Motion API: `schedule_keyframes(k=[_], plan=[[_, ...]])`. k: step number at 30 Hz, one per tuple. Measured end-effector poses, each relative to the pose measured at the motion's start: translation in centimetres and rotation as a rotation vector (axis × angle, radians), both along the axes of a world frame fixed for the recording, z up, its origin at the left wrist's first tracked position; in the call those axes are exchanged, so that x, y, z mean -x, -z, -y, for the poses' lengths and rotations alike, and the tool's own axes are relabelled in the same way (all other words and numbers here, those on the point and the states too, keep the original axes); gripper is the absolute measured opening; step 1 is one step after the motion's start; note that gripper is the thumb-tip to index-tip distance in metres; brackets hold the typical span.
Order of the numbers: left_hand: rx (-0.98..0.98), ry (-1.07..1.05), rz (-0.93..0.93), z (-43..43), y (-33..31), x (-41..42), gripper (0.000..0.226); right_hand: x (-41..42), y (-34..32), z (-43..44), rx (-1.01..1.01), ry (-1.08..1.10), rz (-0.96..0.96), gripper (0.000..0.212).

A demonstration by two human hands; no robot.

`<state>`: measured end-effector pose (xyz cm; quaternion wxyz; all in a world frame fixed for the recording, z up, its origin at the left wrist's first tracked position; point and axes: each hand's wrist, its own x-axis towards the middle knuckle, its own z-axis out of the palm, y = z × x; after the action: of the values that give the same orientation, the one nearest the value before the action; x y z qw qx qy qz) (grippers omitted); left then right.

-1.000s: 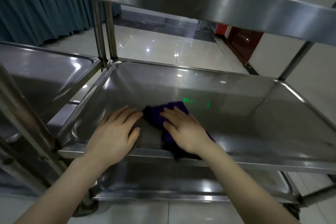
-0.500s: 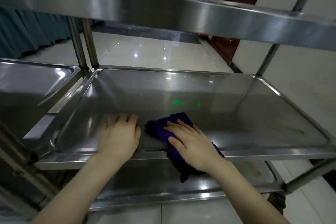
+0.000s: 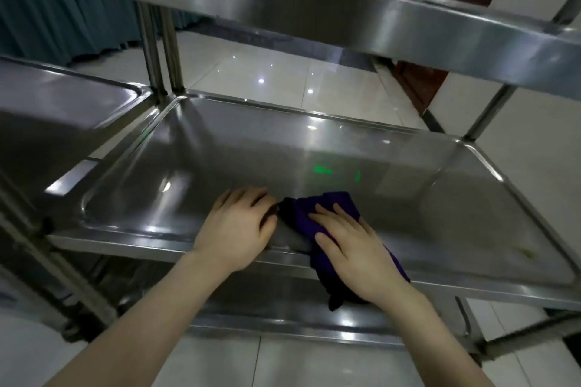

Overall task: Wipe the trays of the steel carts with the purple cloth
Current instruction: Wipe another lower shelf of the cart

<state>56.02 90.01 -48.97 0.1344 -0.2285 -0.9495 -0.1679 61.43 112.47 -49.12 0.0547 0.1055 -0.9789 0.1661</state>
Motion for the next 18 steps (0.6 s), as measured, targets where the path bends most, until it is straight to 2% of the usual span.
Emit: schedule_keyframes(k=[3, 6, 9, 11, 14, 18], plan=[[0.010, 0.000, 0.009, 0.1, -0.1, 0.0, 0.032, 1.2, -0.2, -0.6, -0.004, 0.001, 0.020, 0.044], [0.026, 0.012, 0.061, 0.4, -0.1, 0.1, 0.037, 7.3, -0.9, -1.8, -0.052, 0.167, 0.082, 0.046], [0.016, 0.010, 0.066, 0.3, -0.1, 0.2, 0.038, 13.0, -1.8, -2.8, 0.042, 0.357, 0.083, 0.044], [-0.001, 0.010, 0.045, 0.1, -0.1, 0.3, 0.036, 14.6, -1.7, -2.5, 0.040, 0.391, 0.065, 0.041], [-0.003, 0.006, 0.054, 0.0, 0.0, 0.4, 0.038, 11.3, -1.5, -1.4, 0.012, 0.305, 0.084, 0.044], [0.020, 0.017, 0.093, 0.0, -0.5, 0.2, 0.044, 1.2, -0.8, 0.2, -0.031, 0.127, 0.024, 0.044]])
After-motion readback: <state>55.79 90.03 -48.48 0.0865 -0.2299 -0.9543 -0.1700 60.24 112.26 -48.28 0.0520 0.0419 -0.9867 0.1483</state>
